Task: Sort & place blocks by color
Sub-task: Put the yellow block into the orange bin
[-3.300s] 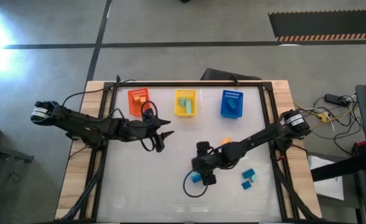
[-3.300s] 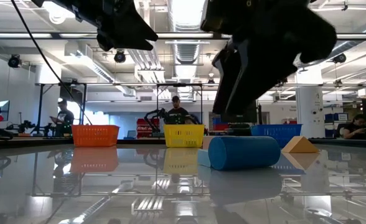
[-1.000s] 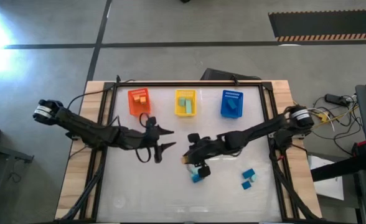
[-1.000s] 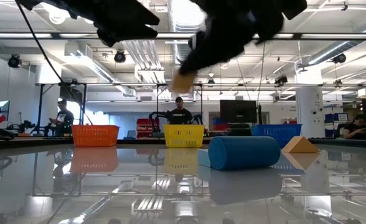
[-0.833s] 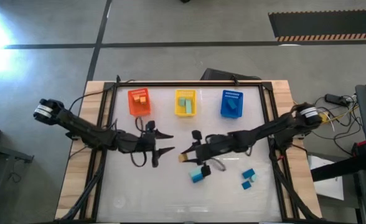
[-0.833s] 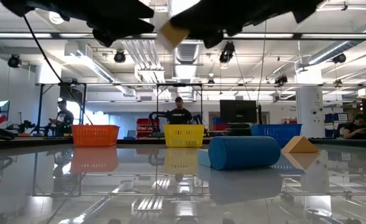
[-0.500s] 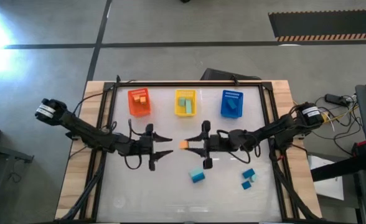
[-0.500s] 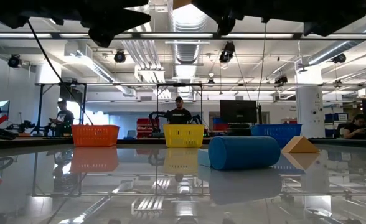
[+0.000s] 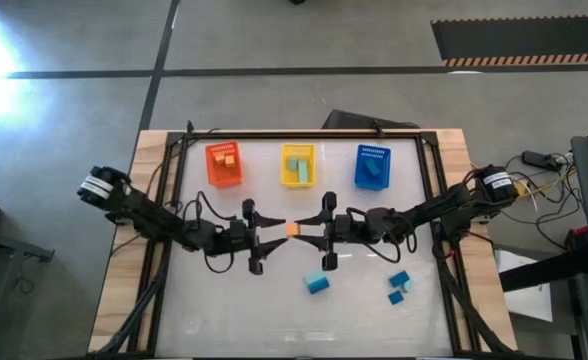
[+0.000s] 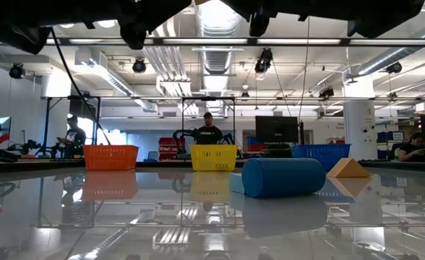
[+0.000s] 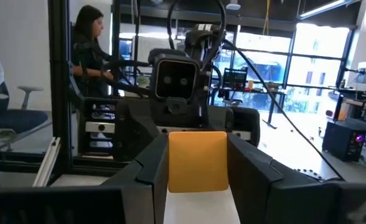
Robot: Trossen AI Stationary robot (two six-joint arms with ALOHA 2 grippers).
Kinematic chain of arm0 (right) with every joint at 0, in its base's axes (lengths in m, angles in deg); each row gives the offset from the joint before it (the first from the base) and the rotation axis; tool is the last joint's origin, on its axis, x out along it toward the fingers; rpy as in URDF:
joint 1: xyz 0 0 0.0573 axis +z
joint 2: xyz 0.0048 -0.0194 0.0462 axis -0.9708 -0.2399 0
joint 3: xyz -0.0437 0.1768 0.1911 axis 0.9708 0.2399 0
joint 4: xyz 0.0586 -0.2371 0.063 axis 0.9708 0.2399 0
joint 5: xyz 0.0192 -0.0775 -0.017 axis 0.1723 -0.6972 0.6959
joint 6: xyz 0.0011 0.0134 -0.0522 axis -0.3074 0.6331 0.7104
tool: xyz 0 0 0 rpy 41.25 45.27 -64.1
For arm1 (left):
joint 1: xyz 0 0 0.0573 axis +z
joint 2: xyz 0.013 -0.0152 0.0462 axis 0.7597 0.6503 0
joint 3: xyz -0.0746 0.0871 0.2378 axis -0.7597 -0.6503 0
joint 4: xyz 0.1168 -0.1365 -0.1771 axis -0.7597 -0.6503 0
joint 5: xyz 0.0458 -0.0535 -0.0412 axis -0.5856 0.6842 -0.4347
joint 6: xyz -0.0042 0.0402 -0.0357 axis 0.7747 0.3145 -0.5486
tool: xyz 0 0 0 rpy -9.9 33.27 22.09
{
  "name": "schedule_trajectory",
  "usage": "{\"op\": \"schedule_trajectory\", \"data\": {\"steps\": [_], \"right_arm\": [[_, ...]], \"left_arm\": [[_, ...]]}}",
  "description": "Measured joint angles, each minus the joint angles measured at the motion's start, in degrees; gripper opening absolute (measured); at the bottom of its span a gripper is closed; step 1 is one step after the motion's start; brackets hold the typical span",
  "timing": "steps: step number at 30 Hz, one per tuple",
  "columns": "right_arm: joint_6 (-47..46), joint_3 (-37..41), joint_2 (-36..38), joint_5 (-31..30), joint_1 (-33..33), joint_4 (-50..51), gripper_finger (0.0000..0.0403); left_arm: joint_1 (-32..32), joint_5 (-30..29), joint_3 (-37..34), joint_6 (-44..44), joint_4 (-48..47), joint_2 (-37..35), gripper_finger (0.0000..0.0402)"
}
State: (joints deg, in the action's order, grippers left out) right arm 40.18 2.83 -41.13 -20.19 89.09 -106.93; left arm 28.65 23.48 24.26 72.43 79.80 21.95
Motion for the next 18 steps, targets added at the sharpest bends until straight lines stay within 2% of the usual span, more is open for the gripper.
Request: {"op": "schedule_trajectory", "data": {"steps": [5,11,18], "right_arm": [[0.00,0.00,0.00,0.15,0.00,0.02,0.0115],[0.00,0.00,0.00,0.73,0.04,0.04,0.0115],[-0.36,0.00,0.00,2.10,0.08,0.23,0.0115]], "left_arm": [[0.40,0.68,1.39,0.06,3.82,3.95,0.0199],[0.85,3.45,5.09,2.89,4.04,6.80,0.0193],[0.80,4.10,5.07,4.68,3.98,6.75,0.0142]]}}
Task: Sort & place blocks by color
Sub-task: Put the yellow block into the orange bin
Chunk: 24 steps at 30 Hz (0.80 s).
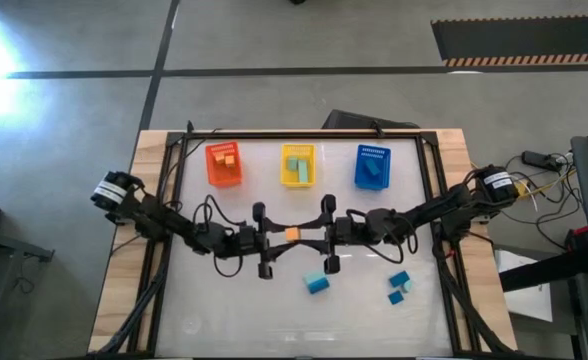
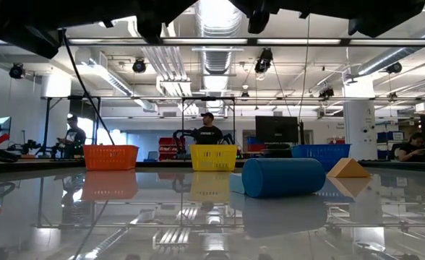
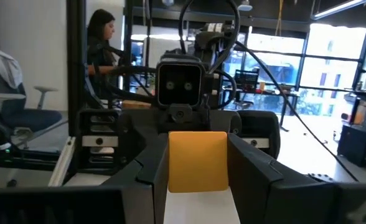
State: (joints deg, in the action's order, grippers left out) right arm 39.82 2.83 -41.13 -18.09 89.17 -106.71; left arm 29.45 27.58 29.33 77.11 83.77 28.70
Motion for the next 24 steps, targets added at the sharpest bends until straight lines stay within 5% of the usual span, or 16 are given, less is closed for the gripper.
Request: {"op": "schedule_trajectory", "data": {"steps": [5,17,21,24], "right_arm": [[-0.26,0.00,0.02,0.21,0.03,0.10,0.0122],[-0.28,0.00,1.00,-2.04,-0.22,1.74,0.0252],[0.19,0.00,4.22,-8.85,-0.15,8.34,0.0268],[-0.82,-0.33,8.11,-17.91,0.15,16.33,0.0270]], "left_arm": [[-0.04,0.00,-0.07,-0.06,-0.40,-0.07,0.0119],[-0.09,-3.55,-0.76,-2.47,-0.68,-0.23,0.0119],[0.10,-11.57,-2.62,-5.13,-3.00,-1.37,0.0119],[0.21,-27.89,-2.99,-9.34,-11.55,-4.14,0.0119]]}}
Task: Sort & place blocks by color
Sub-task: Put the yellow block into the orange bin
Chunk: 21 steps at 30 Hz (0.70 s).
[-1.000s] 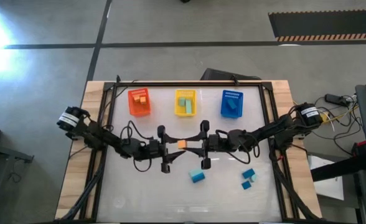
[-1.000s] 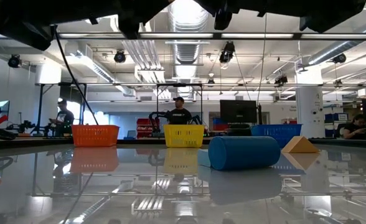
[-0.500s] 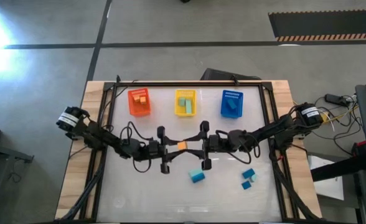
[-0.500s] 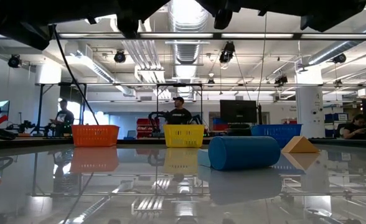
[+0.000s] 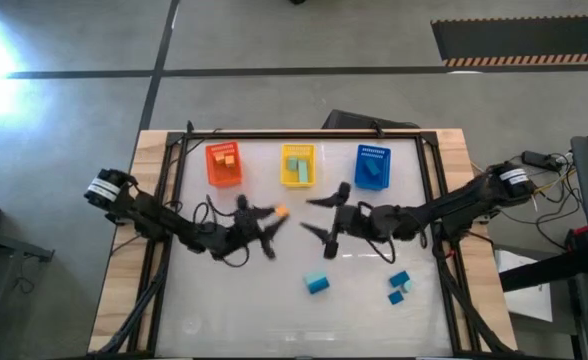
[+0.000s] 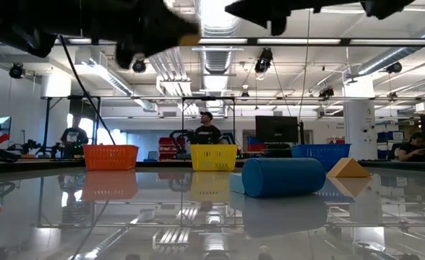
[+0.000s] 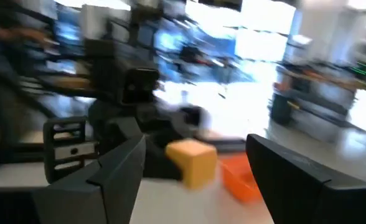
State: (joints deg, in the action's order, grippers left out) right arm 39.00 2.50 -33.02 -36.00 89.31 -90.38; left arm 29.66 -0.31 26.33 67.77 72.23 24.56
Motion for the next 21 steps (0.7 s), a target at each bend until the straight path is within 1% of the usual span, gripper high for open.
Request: {"op": "schedule_trajectory", "data": {"steps": [2,3,4,5,6,8,9,11,13,15,17,18,21], "right_arm": [[-1.83,0.04,2.31,-4.88,-0.17,6.75,0.0268],[-2.84,0.07,3.33,-6.50,-0.22,9.61,0.0266],[-4.06,0.07,4.44,-7.56,-0.21,12.36,0.0263],[-5.03,0.09,5.47,-8.33,-0.15,14.65,0.0261],[-5.97,0.07,6.19,-8.87,-0.07,16.07,0.0257],[-7.51,0.07,7.20,-9.24,-0.08,19.02,0.0252],[-8.30,0.07,7.21,-9.59,-0.11,19.83,0.0249],[-9.31,0.09,7.14,-9.62,-0.18,21.39,0.0245],[-10.36,0.11,6.83,-9.61,-0.10,21.84,0.0241],[-11.17,0.09,6.34,-9.56,-0.07,22.75,0.0240],[-11.68,0.10,5.43,-9.55,-0.09,23.04,0.0240],[-11.78,0.11,5.03,-9.61,-0.11,23.03,0.0241],[-11.75,0.11,3.94,-10.37,-0.11,22.74,0.0242]], "left_arm": [[0.60,-12.67,-0.02,-2.26,-10.57,-3.03,0.0119],[1.43,-16.76,0.00,-3.66,-16.59,-4.84,0.0119],[2.42,-19.91,0.05,-5.72,-23.05,-6.78,0.0119],[3.80,-21.26,0.18,-8.50,-29.17,-8.72,0.0119],[5.65,-21.10,0.41,-11.70,-35.01,-10.80,0.0119],[10.27,-18.25,0.82,-18.95,-47.62,-14.96,0.0119],[13.27,-15.39,1.25,-22.67,-53.84,-16.78,0.0119],[20.50,-6.71,2.18,-31.32,-68.03,-20.03,0.0119],[28.76,3.05,3.06,-39.07,-80.05,-21.75,0.0119],[36.32,11.19,3.19,-43.11,-89.18,-22.46,0.0119],[42.31,17.19,2.92,-43.72,-93.18,-22.45,0.0119],[44.47,19.13,2.66,-43.49,-94.53,-22.31,0.0119],[47.55,21.06,1.85,-41.16,-94.87,-21.57,0.0119]]}}
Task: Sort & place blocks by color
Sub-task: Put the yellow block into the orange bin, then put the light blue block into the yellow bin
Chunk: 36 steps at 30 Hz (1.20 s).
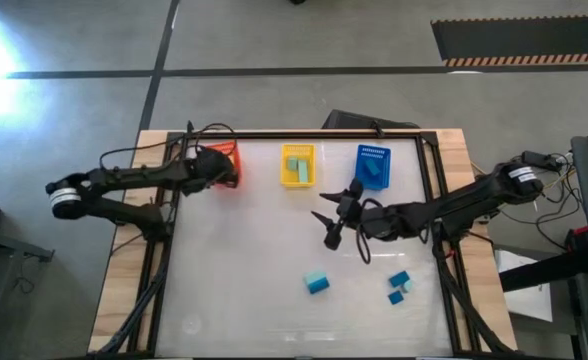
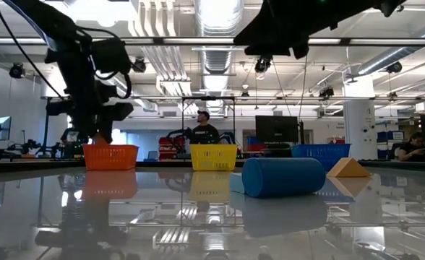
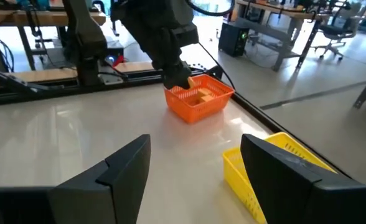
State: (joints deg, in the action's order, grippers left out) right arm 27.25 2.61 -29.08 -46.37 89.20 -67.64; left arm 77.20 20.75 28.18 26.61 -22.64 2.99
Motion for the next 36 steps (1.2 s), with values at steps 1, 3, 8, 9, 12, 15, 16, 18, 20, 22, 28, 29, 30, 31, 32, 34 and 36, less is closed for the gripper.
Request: {"op": "schedule_trajectory", "data": {"steps": [1,3,8,9,12,15,16,18,20,22,28,29,30,31,32,34,36], "right_arm": [[-0.01,0.00,-0.58,-0.20,-0.03,-0.41,0.0241],[0.01,-0.02,-1.32,-0.90,-0.11,-0.29,0.0240],[-0.19,0.00,-2.37,-1.23,-0.31,-0.57,0.0242],[-0.18,-0.01,-2.45,-1.23,-0.36,-0.50,0.0242],[-0.18,0.00,-2.45,-1.23,-0.37,-0.50,0.0240],[-0.18,0.00,-2.37,-1.21,-0.37,-0.45,0.0240],[-0.18,-0.01,-2.35,-1.23,-0.37,-0.44,0.0241],[-0.20,0.00,-2.34,-1.21,-0.37,-0.41,0.0242],[-0.49,0.00,-2.34,-1.21,-0.37,-0.24,0.0242],[-1.54,0.00,-2.34,-1.14,-0.37,0.28,0.0239],[-8.47,-0.02,-2.34,-1.12,-0.37,6.29,0.0235],[-10.28,-0.02,-2.34,-1.10,-0.37,8.03,0.0235],[-12.43,-0.02,-2.34,-1.10,-0.37,10.17,0.0235],[-14.42,-0.02,-2.34,-1.10,-0.37,12.34,0.0235],[-16.63,-0.02,-2.34,-1.10,-0.39,14.57,0.0235],[-19.56,-0.02,-2.36,-1.06,-0.44,18.66,0.0233],[-20.84,-0.02,-2.37,-0.19,-0.44,22.17,0.0233]], "left_arm": [[0.19,0.15,-0.09,0.39,-0.06,0.14,0.0119],[0.27,0.17,-0.16,0.58,0.10,0.54,0.0119],[0.27,0.10,-0.37,0.56,0.11,1.09,0.0138],[0.27,0.05,-0.39,0.51,0.08,1.09,0.0150],[0.27,-0.07,-0.55,0.47,0.11,1.09,0.0179],[0.27,-0.12,-0.56,0.52,0.21,1.09,0.0190],[0.27,-0.13,-0.49,0.65,0.18,1.09,0.0191],[0.11,-0.15,-0.33,1.39,0.74,1.01,0.0192],[-0.47,-0.23,-0.16,2.35,1.66,0.62,0.0193],[-1.68,-0.16,0.16,3.63,2.43,-0.01,0.0194],[-10.99,0.12,1.10,3.37,3.94,-4.64,0.0195],[-13.31,-0.03,1.09,3.42,5.19,-5.44,0.0195],[-15.85,-0.15,1.02,3.85,6.88,-6.22,0.0195],[-18.40,-0.19,0.87,4.85,9.04,-6.86,0.0195],[-20.96,-0.26,0.61,6.48,11.78,-7.20,0.0195],[-25.95,-0.24,-0.34,10.61,18.00,-7.37,0.0195],[-30.53,-0.06,-1.29,14.96,24.33,-7.20,0.0195]]}}
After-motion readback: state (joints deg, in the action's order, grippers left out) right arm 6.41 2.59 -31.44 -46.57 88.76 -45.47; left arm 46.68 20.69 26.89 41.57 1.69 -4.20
